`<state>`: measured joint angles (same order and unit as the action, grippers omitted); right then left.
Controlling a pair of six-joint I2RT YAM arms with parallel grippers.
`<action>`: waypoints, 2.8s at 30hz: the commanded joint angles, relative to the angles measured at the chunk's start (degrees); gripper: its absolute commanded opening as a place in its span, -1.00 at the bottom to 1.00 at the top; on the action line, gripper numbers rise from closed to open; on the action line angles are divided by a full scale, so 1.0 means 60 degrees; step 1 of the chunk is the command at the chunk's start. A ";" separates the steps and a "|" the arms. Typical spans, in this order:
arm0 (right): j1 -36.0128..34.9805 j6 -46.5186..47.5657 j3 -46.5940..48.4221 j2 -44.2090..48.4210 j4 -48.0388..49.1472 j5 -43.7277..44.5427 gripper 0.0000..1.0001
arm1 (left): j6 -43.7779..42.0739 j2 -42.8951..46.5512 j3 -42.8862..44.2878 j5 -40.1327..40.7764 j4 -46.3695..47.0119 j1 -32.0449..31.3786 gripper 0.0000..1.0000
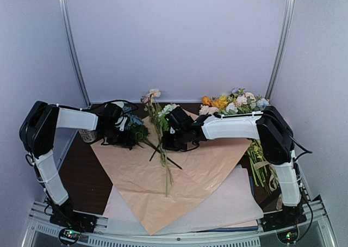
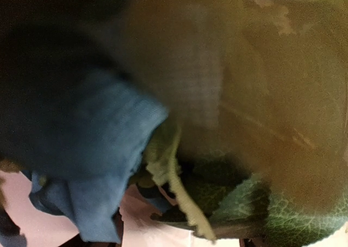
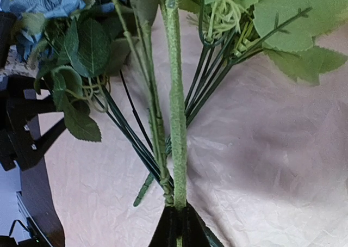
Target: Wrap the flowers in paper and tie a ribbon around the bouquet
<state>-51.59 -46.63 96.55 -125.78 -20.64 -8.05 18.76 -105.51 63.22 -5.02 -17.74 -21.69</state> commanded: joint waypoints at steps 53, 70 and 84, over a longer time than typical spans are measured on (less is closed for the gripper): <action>-0.0180 0.1086 -0.0245 -0.0333 -0.0161 -0.1491 -0.76 | -0.0584 -0.0798 0.0403 -0.1881 0.0938 -0.2636 -0.13; 0.2927 0.2004 -0.3978 0.4922 -0.1487 0.1328 -0.74 | -0.1036 0.0864 0.0435 -0.0866 -0.0746 -0.2477 0.02; 0.8598 0.4591 -0.3781 0.4319 -0.3916 0.0855 -0.45 | -0.2124 0.2812 0.1756 -0.1182 -0.3663 -0.1600 0.56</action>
<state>-1.63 -24.60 70.35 -95.22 -38.39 -1.89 10.35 -91.18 69.60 -11.31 -32.49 -33.98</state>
